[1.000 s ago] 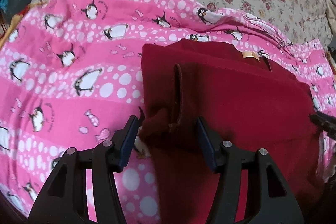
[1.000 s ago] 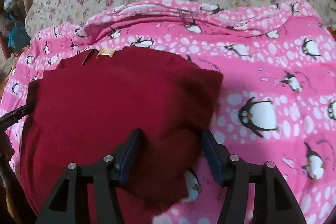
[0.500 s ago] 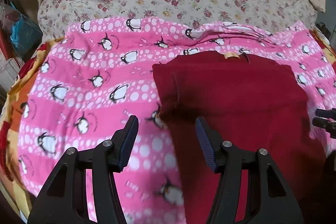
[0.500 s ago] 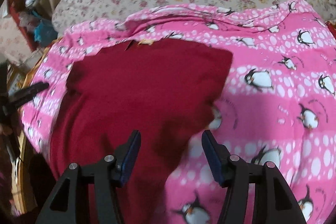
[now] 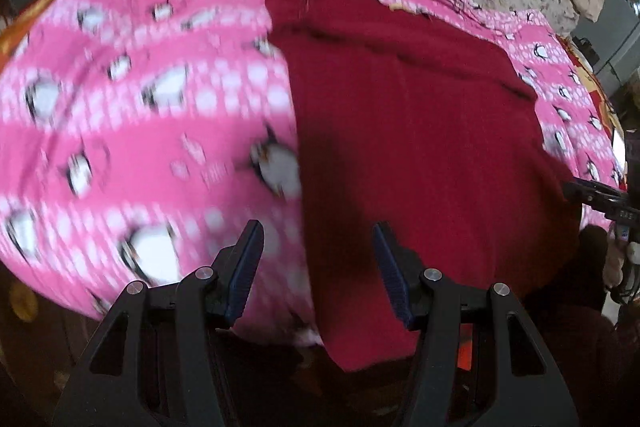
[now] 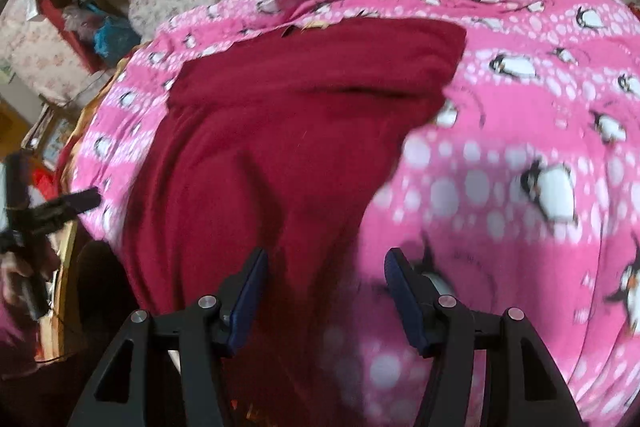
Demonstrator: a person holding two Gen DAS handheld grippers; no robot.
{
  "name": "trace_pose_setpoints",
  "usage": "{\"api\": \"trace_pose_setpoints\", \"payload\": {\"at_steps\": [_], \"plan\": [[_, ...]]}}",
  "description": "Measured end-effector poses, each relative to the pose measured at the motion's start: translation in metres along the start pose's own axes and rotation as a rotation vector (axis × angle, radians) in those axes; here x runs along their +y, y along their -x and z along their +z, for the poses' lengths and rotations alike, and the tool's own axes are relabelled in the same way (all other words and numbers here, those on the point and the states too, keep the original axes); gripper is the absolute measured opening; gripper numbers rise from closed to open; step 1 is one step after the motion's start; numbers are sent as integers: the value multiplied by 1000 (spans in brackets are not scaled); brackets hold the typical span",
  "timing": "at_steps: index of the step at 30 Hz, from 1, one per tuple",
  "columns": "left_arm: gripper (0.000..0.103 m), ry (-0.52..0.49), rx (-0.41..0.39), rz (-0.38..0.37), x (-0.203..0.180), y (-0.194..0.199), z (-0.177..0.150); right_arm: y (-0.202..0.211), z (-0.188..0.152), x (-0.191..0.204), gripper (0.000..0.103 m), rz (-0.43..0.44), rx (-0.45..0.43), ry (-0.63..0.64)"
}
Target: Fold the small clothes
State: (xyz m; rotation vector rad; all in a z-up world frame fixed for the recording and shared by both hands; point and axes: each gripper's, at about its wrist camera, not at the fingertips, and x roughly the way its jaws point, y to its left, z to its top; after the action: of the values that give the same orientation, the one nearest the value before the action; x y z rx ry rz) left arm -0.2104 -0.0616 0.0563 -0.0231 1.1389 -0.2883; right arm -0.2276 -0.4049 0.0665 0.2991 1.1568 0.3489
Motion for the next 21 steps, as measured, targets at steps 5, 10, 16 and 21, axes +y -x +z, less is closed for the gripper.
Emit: {"api": "trace_pose_setpoints", "payload": {"at_steps": [5,10,16,21], "plan": [[56,39,40,-21,1,-11,-34,9,-34,-1,59,22,41,15],[56,65,82,-50,0,-25,-58,3,-64,-5,59,27,93,8],[56,43,124,-44,-17,-42,-76,-13,-76,-1,59,5,123,30],[56,90,170,-57,-13,-57,-79,-27,-73,7,86,17,132,54]]}}
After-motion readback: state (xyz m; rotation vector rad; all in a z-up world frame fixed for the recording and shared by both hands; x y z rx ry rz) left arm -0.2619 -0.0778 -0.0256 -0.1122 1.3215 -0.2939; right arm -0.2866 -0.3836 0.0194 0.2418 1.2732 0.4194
